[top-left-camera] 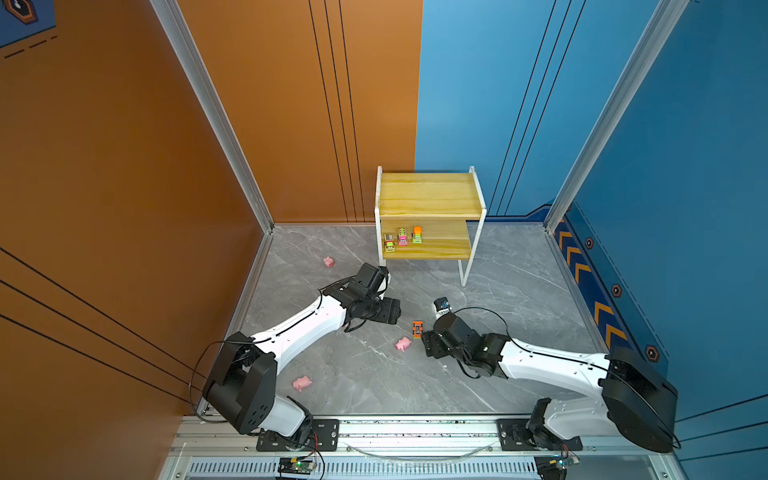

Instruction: Place and organize the plastic toys onto the shelf

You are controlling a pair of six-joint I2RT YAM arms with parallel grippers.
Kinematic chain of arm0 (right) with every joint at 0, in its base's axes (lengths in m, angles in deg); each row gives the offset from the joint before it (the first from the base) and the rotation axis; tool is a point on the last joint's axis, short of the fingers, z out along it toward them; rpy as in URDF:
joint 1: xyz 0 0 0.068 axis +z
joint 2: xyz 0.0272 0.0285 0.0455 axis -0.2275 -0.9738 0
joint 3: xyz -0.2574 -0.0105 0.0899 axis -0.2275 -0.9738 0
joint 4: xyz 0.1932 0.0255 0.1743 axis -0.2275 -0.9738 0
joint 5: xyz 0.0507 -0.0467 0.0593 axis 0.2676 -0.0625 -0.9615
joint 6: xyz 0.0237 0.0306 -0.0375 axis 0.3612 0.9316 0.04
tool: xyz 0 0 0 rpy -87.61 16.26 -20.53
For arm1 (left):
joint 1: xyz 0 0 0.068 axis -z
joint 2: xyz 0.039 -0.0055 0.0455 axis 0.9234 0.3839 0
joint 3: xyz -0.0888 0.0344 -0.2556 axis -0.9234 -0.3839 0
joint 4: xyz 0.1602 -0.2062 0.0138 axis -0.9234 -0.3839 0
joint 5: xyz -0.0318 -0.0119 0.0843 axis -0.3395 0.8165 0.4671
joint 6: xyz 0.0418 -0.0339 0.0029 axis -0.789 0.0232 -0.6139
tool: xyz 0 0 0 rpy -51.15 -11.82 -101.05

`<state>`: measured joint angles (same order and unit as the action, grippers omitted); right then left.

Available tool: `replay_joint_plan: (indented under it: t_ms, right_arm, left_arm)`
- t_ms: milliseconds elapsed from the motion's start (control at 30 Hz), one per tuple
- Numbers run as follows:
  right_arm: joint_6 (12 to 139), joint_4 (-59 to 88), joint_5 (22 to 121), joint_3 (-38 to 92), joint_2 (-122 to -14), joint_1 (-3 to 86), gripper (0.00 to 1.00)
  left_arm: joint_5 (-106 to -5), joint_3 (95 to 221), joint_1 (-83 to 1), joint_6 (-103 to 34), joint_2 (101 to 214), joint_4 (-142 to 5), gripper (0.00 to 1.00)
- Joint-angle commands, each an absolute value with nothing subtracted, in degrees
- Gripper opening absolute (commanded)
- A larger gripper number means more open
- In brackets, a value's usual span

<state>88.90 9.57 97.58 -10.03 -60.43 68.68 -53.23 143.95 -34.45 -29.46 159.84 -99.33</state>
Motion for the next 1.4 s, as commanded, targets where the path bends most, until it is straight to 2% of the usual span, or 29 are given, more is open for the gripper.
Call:
replay_joint_plan:
  t_ms: [0,267,500,667,800,1067,1200,1367]
  right_arm:
    - [91.7,10.7,102.9,-6.3,-64.7,70.8,0.81]
    - [96.6,11.0,104.4,-1.2,-74.5,71.6,0.77]
    - [100.2,11.0,105.8,0.4,-78.4,71.1,0.66]
    - [100.6,12.4,103.6,0.5,-78.7,69.7,0.45]
    - [99.4,12.6,100.8,-1.3,-74.6,68.5,0.35]
    - [95.7,1.8,87.6,-4.8,-61.8,62.1,0.30]
    - [94.9,-4.0,87.2,-7.3,-57.1,61.8,0.31]
    - [95.7,-4.0,88.6,-12.1,-54.3,60.6,0.32]
  left_arm:
    - [-54.1,142.2,-35.1,-27.2,158.5,-98.0,0.83]
    - [-54.4,141.4,-35.5,-27.6,159.4,-96.2,0.83]
    - [-54.8,141.9,-35.9,-28.7,159.6,-95.9,0.83]
    - [-54.9,142.4,-36.0,-29.2,159.5,-95.9,0.83]
    - [-55.5,142.2,-36.0,-29.4,159.4,-95.2,0.83]
    - [-56.7,142.1,-34.9,-28.8,160.6,-91.7,0.83]
    - [-55.8,142.8,-33.6,-28.8,161.5,-90.8,0.83]
    - [-55.7,143.2,-31.8,-28.2,163.5,-89.0,0.83]
